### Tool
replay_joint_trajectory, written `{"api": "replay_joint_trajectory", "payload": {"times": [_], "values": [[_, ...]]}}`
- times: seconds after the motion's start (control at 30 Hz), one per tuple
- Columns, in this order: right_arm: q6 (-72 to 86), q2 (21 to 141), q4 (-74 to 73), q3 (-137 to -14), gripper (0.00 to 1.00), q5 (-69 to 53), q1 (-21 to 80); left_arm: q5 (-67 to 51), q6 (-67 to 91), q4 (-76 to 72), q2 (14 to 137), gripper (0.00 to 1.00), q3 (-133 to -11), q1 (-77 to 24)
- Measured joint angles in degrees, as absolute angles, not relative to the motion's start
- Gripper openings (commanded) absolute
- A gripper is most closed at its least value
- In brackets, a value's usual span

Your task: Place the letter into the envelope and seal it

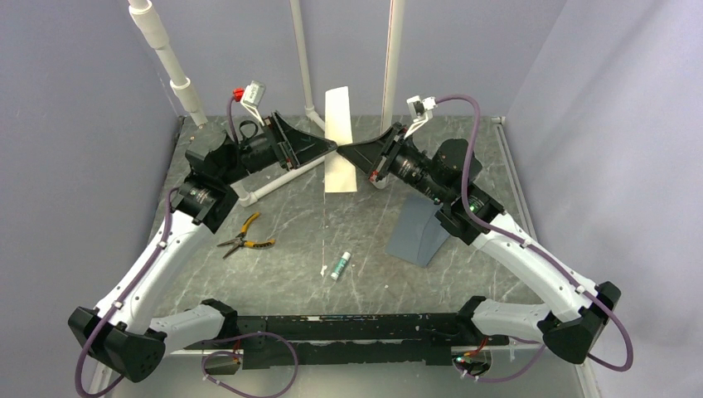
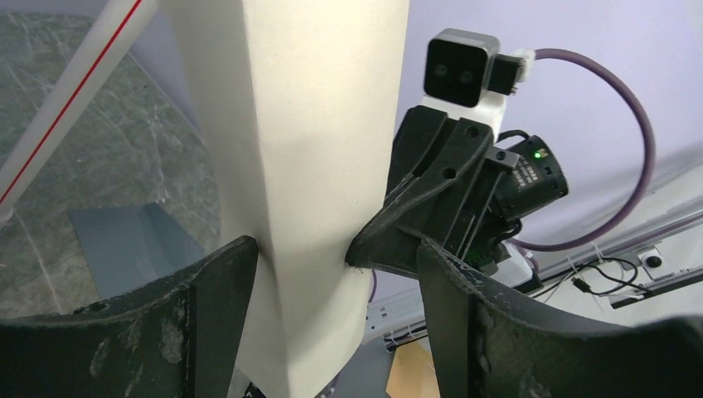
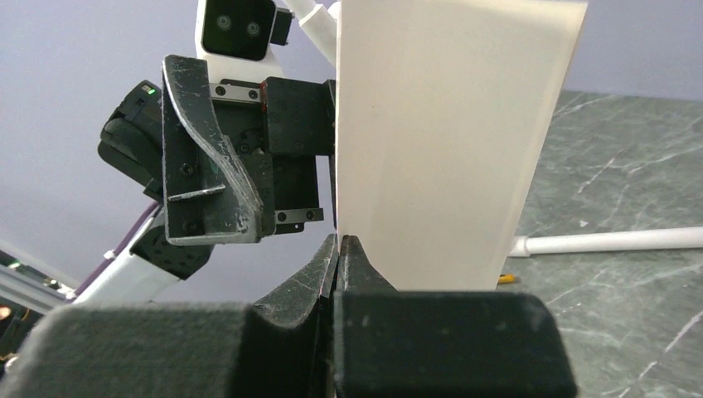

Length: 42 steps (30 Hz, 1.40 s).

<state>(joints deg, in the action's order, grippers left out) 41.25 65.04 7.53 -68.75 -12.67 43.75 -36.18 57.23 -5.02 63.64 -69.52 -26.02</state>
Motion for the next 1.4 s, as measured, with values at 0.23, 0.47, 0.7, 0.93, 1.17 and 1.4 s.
{"api": "replay_joint_trajectory", "payload": {"times": [0.23,0.47,0.7,0.93,1.17,1.4], "values": [[45.28,65.19,11.27,-66.22,0.0,-13.63,43.31,-36.67,58.52,-6.98,63.59,0.66,-68.14,-26.02],[48.31,65.12,11.97,-64.42,0.0,-12.53,42.24,-35.97,58.78,-7.09,63.07,0.63,-67.72,-25.96],[54.46,65.23,14.59,-60.77,0.0,-15.55,36.56,-35.2,58.87,-8.64,61.95,0.61,-67.72,-25.96],[57.04,65.78,18.52,-59.07,0.0,-19.42,35.33,-34.81,58.35,-8.45,62.04,0.62,-67.72,-25.96],[56.88,65.14,22.48,-58.59,0.0,-21.65,35.4,-30.55,54.37,-2.55,62.15,0.74,-67.75,-25.96],[57.3,65.52,25.65,-58.59,0.0,-24.88,35.4,-32.95,55.16,-3.68,64.47,0.65,-67.75,-25.96]]}}
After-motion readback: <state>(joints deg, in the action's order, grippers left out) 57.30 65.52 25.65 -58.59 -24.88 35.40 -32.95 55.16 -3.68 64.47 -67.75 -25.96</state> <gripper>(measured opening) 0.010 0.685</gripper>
